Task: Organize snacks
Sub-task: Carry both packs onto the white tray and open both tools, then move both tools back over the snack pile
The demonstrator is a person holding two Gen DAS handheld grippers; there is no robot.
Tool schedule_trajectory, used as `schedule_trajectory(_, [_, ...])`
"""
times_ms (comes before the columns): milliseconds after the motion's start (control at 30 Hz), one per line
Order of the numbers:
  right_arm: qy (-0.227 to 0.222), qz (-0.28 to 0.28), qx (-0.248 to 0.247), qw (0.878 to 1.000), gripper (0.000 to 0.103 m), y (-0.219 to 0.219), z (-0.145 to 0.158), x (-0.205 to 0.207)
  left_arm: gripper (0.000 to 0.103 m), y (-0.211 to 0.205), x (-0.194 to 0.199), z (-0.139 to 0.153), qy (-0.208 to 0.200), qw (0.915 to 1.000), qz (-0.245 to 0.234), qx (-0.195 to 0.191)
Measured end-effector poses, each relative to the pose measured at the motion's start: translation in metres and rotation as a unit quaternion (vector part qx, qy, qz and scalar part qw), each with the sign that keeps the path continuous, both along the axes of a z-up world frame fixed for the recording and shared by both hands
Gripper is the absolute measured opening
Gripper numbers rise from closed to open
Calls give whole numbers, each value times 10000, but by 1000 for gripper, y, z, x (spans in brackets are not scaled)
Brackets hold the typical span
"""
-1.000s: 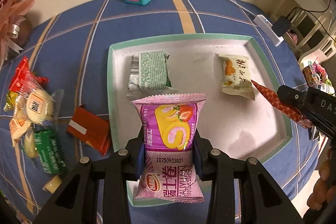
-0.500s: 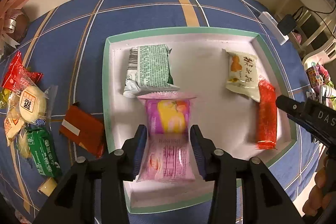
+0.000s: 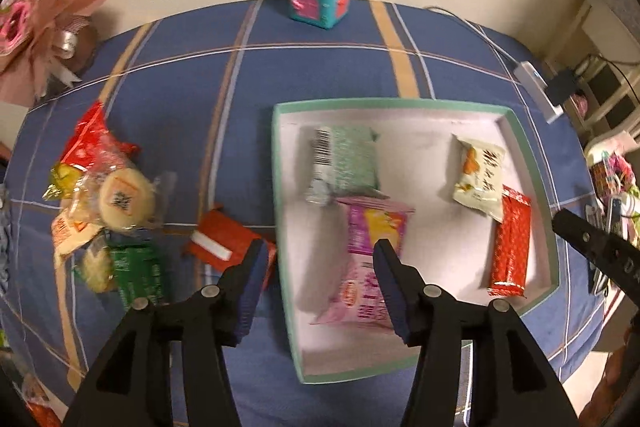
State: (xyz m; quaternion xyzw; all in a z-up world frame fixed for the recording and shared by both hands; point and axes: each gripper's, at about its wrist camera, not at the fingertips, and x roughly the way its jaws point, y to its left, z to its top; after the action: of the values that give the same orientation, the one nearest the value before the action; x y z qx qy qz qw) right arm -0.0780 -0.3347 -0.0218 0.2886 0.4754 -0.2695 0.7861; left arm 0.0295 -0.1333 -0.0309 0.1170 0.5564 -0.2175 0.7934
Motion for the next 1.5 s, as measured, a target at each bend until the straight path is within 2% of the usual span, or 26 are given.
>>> schedule_trajectory(133, [58,180,-85,9998,46,11,3,3,57,10,4,2,-15,9999,119,18])
schedule_trajectory(167, [76,199,-72,9997,47,12,1,4,61,11,5,1,-18,9999,138,28])
schedule_trajectory(200, [100,217,-55,9997,52,13,0,5,72,12,6,1,-31,9998,169,54])
schedule_trajectory(267, [158,246,-42,9996,62,15,-4,7,82,14,8,0,-84,9996,231,104])
schedule_trajectory(367, [233,268,-56,9994,78,16,-8,8,85,17,9,-2,-190,9992,281,193])
schedule_trajectory(433, [272,250,-79,9993,90,16,-10,7,92,19,11,-5,-234,9989,326,262])
schedule_trajectory(500, [302,256,-87,9992,91,16,-12,7,98,20,13,-9,-259,9986,361,304])
schedule_trajectory(600, [314,260,-104,9991,103,16,-13,8,100,23,15,-11,-264,9983,411,319])
schedule_trajectory(667, [310,274,-145,9990,103,17,-11,8,103,25,15,-9,-283,9982,446,293])
schedule_trajectory(800, [138,328,-232,9991,103,23,2,6,103,28,16,4,-442,9981,423,73])
schedule_trajectory(1067, [-34,480,-338,9983,103,42,23,9,103,43,16,27,-569,9976,383,-82])
schedule_trajectory(1167, [-74,581,-373,9976,103,53,28,12,103,57,18,35,-594,9968,527,-123])
schedule_trajectory(1300, [-98,774,-429,9960,103,71,31,19,103,85,22,47,-871,9930,784,175])
schedule_trajectory(1500, [-43,1354,-335,9902,103,124,26,45,103,142,38,52,-816,9869,1390,77])
